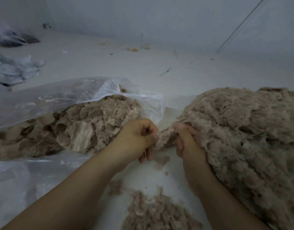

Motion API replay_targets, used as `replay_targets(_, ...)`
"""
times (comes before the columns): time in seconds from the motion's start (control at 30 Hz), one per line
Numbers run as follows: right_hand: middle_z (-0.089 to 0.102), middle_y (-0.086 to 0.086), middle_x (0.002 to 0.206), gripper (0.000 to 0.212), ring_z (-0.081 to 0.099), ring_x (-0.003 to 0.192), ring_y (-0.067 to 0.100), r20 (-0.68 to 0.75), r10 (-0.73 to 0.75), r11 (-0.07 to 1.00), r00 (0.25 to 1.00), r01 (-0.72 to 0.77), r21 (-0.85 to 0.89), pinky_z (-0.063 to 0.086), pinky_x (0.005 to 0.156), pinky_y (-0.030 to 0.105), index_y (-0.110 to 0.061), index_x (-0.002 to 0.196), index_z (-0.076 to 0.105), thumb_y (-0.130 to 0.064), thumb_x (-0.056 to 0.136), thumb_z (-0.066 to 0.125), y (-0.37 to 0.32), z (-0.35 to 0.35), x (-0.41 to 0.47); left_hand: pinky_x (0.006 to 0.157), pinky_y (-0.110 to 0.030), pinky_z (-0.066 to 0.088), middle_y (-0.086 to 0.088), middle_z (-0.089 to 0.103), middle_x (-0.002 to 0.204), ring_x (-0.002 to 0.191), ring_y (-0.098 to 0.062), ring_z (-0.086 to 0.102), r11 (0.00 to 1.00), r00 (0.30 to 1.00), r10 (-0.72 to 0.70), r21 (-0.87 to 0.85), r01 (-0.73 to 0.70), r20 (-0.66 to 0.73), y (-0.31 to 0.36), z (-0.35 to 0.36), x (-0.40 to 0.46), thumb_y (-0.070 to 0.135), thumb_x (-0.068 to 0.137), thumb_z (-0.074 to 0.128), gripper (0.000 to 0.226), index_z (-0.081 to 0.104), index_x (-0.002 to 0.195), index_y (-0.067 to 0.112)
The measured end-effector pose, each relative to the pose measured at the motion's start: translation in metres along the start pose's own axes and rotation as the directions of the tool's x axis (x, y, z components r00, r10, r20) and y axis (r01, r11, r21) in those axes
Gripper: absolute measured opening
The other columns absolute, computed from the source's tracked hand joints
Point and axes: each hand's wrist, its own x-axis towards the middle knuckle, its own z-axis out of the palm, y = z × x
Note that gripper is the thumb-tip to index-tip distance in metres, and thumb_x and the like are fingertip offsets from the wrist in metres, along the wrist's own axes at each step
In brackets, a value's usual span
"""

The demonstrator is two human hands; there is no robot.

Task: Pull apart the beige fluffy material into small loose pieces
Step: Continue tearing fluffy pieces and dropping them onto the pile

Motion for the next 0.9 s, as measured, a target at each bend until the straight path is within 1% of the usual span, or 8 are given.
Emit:
replay_targets(0.07,0.058,-0.004,0.068,0.014,0.052,0.057,0.000,0.121,-0.054,0.997,0.991,0.060,-0.044,0.041,0.053,0.010,-0.002,0.087,0.062,-0.013,0.095,0.058,0.002,0.000,-0.002,0.037,-0.026,0.039,-0.006,0.054,0.055,0.042,-0.027,0.055,0.999,1.000,0.002,-0.037,-0.001,0.001,-0.002,0.005,-0.003,-0.003,0.096,0.053,0.018,0.053,0.079,0.004)
replay_targets(0.13,0.064,0.002,0.064,0.015,0.058,0.058,0.008,0.145,-0.077,0.994,0.986,0.087,-0.062,0.047,0.055,0.017,-0.003,0.075,0.063,-0.005,0.091,0.063,0.001,0.001,-0.001,0.038,-0.028,0.040,-0.012,0.055,0.058,0.041,-0.027,0.056,0.997,0.999,0.029,-0.077,-0.031,-0.029,-0.002,0.010,-0.004,-0.003,0.096,0.052,0.016,0.053,0.082,0.003)
replay_targets(0.3,0.050,-0.014,0.044,0.031,0.043,0.039,-0.002,0.093,-0.067,0.993,0.993,0.075,-0.088,0.033,0.044,0.008,-0.010,0.066,0.056,0.003,0.094,0.055,0.004,0.000,0.002,0.037,-0.025,0.039,-0.003,0.054,0.050,0.041,-0.022,0.053,0.992,0.981,0.083,-0.084,-0.099,-0.175,-0.005,0.010,-0.002,-0.005,0.090,0.061,0.022,0.058,0.074,0.010)
replay_targets(0.4,0.043,-0.014,0.043,0.039,0.039,0.038,-0.002,0.133,-0.086,0.995,0.987,0.093,-0.044,0.032,0.043,0.007,-0.014,0.060,0.051,-0.005,0.098,0.050,0.001,-0.001,0.000,0.043,-0.028,0.043,-0.014,0.057,0.055,0.049,-0.021,0.054,0.991,0.962,0.119,-0.033,-0.131,-0.247,-0.009,0.009,-0.004,-0.006,0.083,0.069,0.022,0.061,0.070,0.010)
replay_targets(0.57,0.058,0.006,0.057,0.023,0.053,0.052,0.011,0.224,-0.076,0.996,0.972,0.085,-0.029,0.045,0.053,0.020,0.011,0.075,0.060,-0.004,0.092,0.057,-0.001,0.002,-0.004,0.048,-0.031,0.046,-0.010,0.061,0.058,0.050,-0.013,0.052,0.980,0.950,0.198,0.046,-0.193,-0.241,-0.008,0.017,-0.008,-0.003,0.077,0.075,0.020,0.063,0.066,0.008)
replay_targets(0.67,0.056,0.002,0.052,0.028,0.051,0.046,0.005,0.211,-0.067,0.998,0.975,0.069,-0.002,0.044,0.050,0.016,0.004,0.070,0.057,0.001,0.097,0.049,0.000,0.003,-0.002,0.048,-0.031,0.044,-0.007,0.057,0.057,0.051,-0.015,0.050,0.986,0.955,0.162,0.003,-0.167,-0.246,-0.009,0.018,-0.008,-0.003,0.079,0.074,0.022,0.060,0.066,0.009)
replay_targets(0.8,0.040,-0.013,0.040,0.038,0.034,0.036,-0.001,0.182,-0.038,0.998,0.983,0.047,-0.045,0.028,0.040,0.009,-0.005,0.063,0.050,0.005,0.099,0.043,0.001,0.001,0.001,0.044,-0.026,0.044,-0.007,0.055,0.055,0.047,-0.016,0.051,0.985,0.948,0.117,-0.085,-0.148,-0.295,-0.010,0.016,-0.008,-0.006,0.082,0.069,0.024,0.057,0.069,0.009)
replay_targets(0.9,0.040,-0.012,0.042,0.041,0.034,0.039,-0.002,0.213,-0.069,0.996,0.975,0.079,-0.040,0.030,0.042,0.009,-0.011,0.059,0.051,-0.009,0.100,0.047,0.001,-0.001,-0.001,0.046,-0.030,0.047,-0.009,0.057,0.055,0.049,-0.016,0.052,0.982,0.938,0.175,-0.009,-0.186,-0.300,-0.010,0.018,-0.008,-0.007,0.080,0.071,0.022,0.060,0.068,0.008)
